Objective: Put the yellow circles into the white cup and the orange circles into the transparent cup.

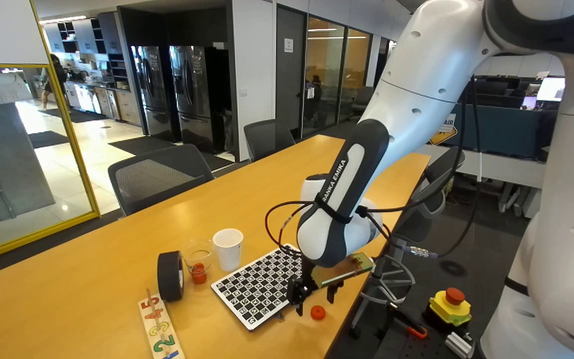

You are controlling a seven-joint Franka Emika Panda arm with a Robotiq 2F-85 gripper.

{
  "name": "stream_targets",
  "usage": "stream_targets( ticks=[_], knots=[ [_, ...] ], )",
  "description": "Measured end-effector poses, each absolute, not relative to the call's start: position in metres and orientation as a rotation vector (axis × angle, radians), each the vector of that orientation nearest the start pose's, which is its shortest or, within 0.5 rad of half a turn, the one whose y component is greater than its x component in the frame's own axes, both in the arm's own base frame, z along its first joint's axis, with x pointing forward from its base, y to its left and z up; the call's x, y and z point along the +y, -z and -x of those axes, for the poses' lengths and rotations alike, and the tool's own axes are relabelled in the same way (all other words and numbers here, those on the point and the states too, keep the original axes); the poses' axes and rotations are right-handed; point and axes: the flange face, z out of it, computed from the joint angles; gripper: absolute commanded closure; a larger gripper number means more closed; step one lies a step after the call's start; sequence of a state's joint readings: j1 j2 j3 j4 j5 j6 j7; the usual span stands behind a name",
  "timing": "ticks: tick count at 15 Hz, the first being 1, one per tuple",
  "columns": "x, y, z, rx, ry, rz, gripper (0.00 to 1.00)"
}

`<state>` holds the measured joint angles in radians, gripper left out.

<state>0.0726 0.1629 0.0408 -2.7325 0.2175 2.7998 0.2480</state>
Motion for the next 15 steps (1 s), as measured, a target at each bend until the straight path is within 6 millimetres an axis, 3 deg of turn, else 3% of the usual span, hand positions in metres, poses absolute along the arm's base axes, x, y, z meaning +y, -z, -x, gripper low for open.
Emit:
stream_targets(
  ticks=[15],
  knots=[
    [0.018, -0.141, -0.378, 0.631, -0.136, 3.017, 0.0]
  ],
)
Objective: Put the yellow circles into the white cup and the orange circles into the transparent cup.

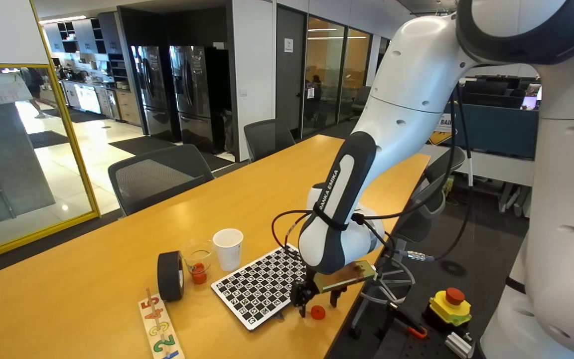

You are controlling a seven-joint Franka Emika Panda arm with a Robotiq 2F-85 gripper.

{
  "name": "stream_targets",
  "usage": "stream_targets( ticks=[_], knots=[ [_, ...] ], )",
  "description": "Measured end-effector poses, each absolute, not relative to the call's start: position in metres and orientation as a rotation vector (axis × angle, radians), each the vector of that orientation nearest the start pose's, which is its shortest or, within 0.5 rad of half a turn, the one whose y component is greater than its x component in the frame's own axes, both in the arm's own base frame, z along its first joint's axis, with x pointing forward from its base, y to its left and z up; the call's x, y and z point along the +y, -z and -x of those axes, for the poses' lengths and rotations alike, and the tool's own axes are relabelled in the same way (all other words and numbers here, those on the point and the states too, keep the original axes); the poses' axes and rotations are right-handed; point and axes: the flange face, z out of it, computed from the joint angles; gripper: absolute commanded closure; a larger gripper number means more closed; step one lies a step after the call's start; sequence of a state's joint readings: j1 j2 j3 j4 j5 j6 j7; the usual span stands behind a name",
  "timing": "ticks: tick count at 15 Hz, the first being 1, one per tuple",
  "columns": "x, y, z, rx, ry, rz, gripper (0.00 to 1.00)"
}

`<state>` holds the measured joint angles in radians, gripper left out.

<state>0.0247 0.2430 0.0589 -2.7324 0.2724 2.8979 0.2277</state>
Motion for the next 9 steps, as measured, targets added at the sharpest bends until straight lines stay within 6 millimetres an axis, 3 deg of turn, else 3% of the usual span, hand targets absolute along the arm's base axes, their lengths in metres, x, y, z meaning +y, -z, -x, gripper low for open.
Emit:
stream_targets(
  ticks=[1, 2, 4, 9],
  knots=[
    [0.0173, -0.1406, -0.3782, 0.633, -0.135, 3.016, 0.0],
    [0.0171, -0.1404, -0.3781, 0.637, -0.134, 3.015, 0.23],
    [0.0173, -0.1403, -0.378, 0.648, -0.134, 3.009, 0.32],
    [0.0154, -0.142, -0.3785, 0.673, -0.128, 2.993, 0.7]
  ],
)
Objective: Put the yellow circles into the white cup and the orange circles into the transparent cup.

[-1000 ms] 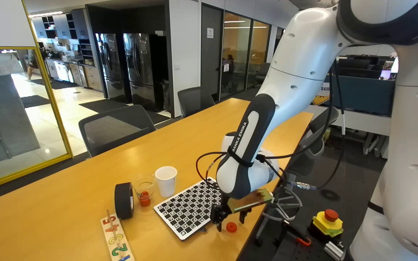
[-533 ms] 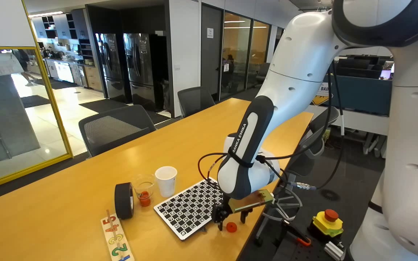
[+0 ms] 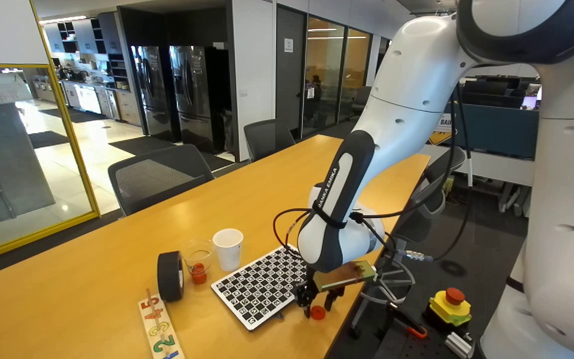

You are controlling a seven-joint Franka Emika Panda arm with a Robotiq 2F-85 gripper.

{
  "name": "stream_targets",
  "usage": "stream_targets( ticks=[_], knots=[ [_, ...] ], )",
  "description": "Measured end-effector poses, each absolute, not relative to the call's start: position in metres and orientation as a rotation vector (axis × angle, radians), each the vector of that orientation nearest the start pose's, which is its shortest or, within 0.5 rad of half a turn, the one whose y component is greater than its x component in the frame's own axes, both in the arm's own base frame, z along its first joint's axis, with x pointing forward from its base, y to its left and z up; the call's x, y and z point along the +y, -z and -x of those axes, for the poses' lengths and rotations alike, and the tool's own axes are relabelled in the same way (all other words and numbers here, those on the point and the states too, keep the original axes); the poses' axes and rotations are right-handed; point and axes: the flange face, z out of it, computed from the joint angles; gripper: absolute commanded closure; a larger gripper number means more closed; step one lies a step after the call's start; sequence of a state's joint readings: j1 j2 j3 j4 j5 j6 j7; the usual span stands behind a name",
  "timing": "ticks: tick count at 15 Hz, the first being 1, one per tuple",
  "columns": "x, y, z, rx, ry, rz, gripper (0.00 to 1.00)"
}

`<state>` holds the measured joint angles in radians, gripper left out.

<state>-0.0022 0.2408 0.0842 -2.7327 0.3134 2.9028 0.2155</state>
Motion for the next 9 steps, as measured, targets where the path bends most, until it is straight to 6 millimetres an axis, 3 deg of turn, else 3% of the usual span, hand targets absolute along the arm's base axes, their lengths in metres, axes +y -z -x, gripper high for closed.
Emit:
stream_targets(
  ticks=[1, 9],
  knots=[
    [0.0171, -0.1435, -0.3792, 0.673, -0.123, 2.988, 0.79],
    [0.0149, -0.1533, -0.3854, 0.648, -0.077, 3.039, 0.78]
  ],
)
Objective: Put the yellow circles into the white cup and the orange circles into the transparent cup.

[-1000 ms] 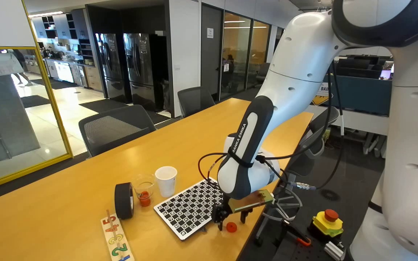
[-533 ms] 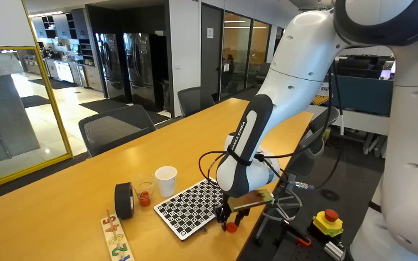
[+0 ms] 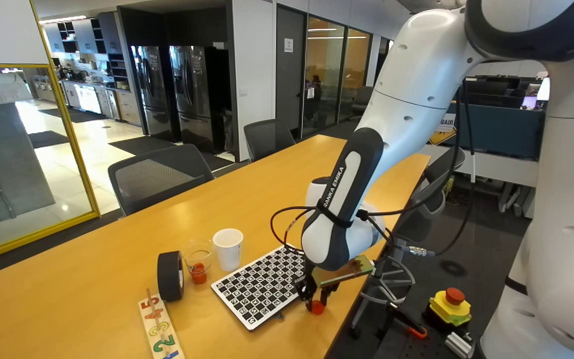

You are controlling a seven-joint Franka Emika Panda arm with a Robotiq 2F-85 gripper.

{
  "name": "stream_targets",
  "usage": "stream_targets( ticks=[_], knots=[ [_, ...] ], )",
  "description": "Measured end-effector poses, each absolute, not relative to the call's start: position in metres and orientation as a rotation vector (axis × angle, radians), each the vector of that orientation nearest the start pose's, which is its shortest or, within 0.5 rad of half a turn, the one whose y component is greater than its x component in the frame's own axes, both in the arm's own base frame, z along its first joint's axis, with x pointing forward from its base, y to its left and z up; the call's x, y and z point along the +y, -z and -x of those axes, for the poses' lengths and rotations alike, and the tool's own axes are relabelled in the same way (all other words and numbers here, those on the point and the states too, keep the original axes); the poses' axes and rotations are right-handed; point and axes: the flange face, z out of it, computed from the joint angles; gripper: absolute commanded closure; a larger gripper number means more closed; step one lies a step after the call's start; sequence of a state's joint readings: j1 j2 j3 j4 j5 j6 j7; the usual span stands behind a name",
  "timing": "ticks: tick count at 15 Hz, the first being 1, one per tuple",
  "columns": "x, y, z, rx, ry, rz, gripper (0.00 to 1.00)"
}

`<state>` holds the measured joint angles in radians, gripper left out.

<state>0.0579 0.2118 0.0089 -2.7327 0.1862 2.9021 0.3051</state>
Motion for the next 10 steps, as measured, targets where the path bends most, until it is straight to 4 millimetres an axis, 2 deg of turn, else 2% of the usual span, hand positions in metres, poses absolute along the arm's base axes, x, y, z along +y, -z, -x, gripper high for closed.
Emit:
stream_targets(
  ticks=[2, 4, 7, 10],
  knots=[
    [0.012, -0.164, -0.392, 0.624, -0.023, 3.084, 0.78],
    [0.013, -0.184, -0.403, 0.581, 0.065, 3.118, 0.78],
    [0.021, -0.227, -0.427, 0.498, 0.225, 3.142, 0.78],
    [0.043, -0.268, -0.454, 0.41, 0.373, 3.12, 0.78]
  ],
)
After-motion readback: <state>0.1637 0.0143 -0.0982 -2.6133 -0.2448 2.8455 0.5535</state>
